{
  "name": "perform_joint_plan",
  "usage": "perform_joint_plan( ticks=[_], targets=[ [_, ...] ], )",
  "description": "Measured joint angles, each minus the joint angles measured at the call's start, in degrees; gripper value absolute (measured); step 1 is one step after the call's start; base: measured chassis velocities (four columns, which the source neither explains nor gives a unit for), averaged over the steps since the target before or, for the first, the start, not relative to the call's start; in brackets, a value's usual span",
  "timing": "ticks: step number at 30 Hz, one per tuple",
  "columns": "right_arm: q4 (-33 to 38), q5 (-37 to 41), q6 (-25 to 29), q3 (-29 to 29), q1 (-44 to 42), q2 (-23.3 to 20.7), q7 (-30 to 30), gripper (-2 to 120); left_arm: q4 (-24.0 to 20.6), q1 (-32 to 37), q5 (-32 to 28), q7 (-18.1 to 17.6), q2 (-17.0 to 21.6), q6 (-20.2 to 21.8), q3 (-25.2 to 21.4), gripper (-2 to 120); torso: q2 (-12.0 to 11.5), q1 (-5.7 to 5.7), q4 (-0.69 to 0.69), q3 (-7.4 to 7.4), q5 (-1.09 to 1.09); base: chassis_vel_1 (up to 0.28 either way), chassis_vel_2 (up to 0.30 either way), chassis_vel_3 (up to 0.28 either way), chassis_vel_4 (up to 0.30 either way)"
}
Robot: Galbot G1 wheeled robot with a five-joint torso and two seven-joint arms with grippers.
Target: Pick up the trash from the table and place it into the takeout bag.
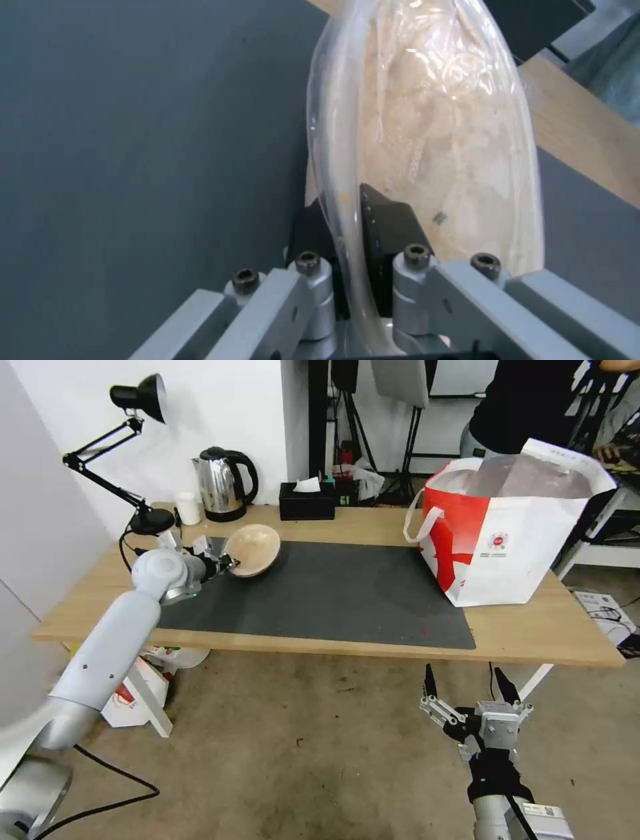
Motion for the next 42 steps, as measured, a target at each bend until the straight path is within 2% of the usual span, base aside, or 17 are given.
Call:
perform_joint_plan(
  ticks=[3,4,5,12,16,18,20,21,24,25,28,30,32,34,36,42],
  targets=[
    [0.0,0.0,0.0,0.0,0.0,0.0,0.0,100,-1.3,0.5,0.9,2.5,0.8,-0.9,-0.3,3,0.0,0.0,0.03,0.01,-0.02,0.0,0.0,0.0,0.0],
    [0.0,0.0,0.0,0.0,0.0,0.0,0.0,100,-2.7,0.4,1.8,5.0,1.7,-2.7,-0.6,3,0.0,0.0,0.03,0.01,-0.01,0.0,0.0,0.0,0.0],
    [0.0,0.0,0.0,0.0,0.0,0.0,0.0,100,-3.6,-0.2,1.8,5.9,2.1,-3.3,-0.6,3,0.0,0.0,0.04,0.01,0.0,0.0,0.0,0.0,0.0],
    [0.0,0.0,0.0,0.0,0.0,0.0,0.0,100,-8.3,-6.7,-1.5,7.2,3.6,-6.2,1.4,3,0.0,0.0,0.0,0.01,0.01,0.0,0.0,0.0,0.0],
    [0.0,0.0,0.0,0.0,0.0,0.0,0.0,100,-9.3,-15.9,-5.0,7.7,3.8,-8.4,8.1,3,0.0,0.0,0.0,0.0,0.02,0.0,0.0,0.0,0.0],
    [0.0,0.0,0.0,0.0,0.0,0.0,0.0,100,-9.1,-17.8,-5.4,7.8,3.6,-9.0,9.7,3,0.0,0.0,0.0,0.0,0.02,0.0,0.0,0.0,0.0],
    [0.0,0.0,0.0,0.0,0.0,0.0,0.0,100,-7.5,-23.3,-5.9,9.2,2.4,-10.6,13.8,3,0.0,0.0,0.0,0.0,0.03,0.0,0.0,0.0,0.0],
    [0.0,0.0,0.0,0.0,0.0,0.0,0.0,100,-7.5,-23.3,-5.9,9.2,2.4,-10.6,13.8,3,0.0,0.0,0.0,0.0,0.03,0.0,0.0,0.0,0.0],
    [0.0,0.0,0.0,0.0,0.0,0.0,0.0,100,-3.6,-29.9,-6.1,12.0,-1.0,-12.5,18.5,3,0.0,0.0,-0.02,0.0,0.03,0.0,0.0,0.0,0.0],
    [0.0,0.0,0.0,0.0,0.0,0.0,0.0,100,-3.6,-29.9,-6.1,12.0,-1.0,-12.5,18.5,3,0.0,0.0,-0.02,0.0,0.03,0.0,0.0,0.0,0.0],
    [0.0,0.0,0.0,0.0,0.0,0.0,0.0,100,3.3,-34.9,-6.0,17.4,-5.8,-14.0,22.8,3,0.0,0.0,0.0,0.01,0.01,0.0,0.0,0.0,0.0],
    [0.0,0.0,0.0,0.0,0.0,0.0,0.0,100,3.9,-35.3,-6.0,17.7,-6.2,-14.1,23.1,3,0.0,0.0,-0.02,0.01,0.02,0.0,0.0,0.0,0.0],
    [0.0,0.0,0.0,0.0,0.0,0.0,0.0,100,9.6,-37.9,-5.6,20.4,-10.5,-15.0,26.0,3,0.0,0.0,0.0,0.01,0.02,0.0,0.0,0.0,0.0],
    [0.0,0.0,0.0,0.0,0.0,0.0,0.0,100,11.1,-38.4,-5.3,21.4,-11.7,-15.3,26.7,3,0.0,0.0,0.0,0.01,0.02,0.0,0.0,0.0,0.0],
    [0.0,0.0,0.0,0.0,0.0,0.0,0.0,100,14.3,-39.4,-4.1,23.4,-14.9,-16.0,28.5,3,0.0,0.0,0.01,0.01,0.02,0.0,0.0,0.0,0.0],
    [0.0,0.0,0.0,0.0,0.0,0.0,0.0,100,19.1,-40.6,-2.5,24.3,-21.1,-16.3,32.2,3,0.0,0.0,-0.02,0.01,0.03,0.0,0.0,0.0,0.0]
  ],
)
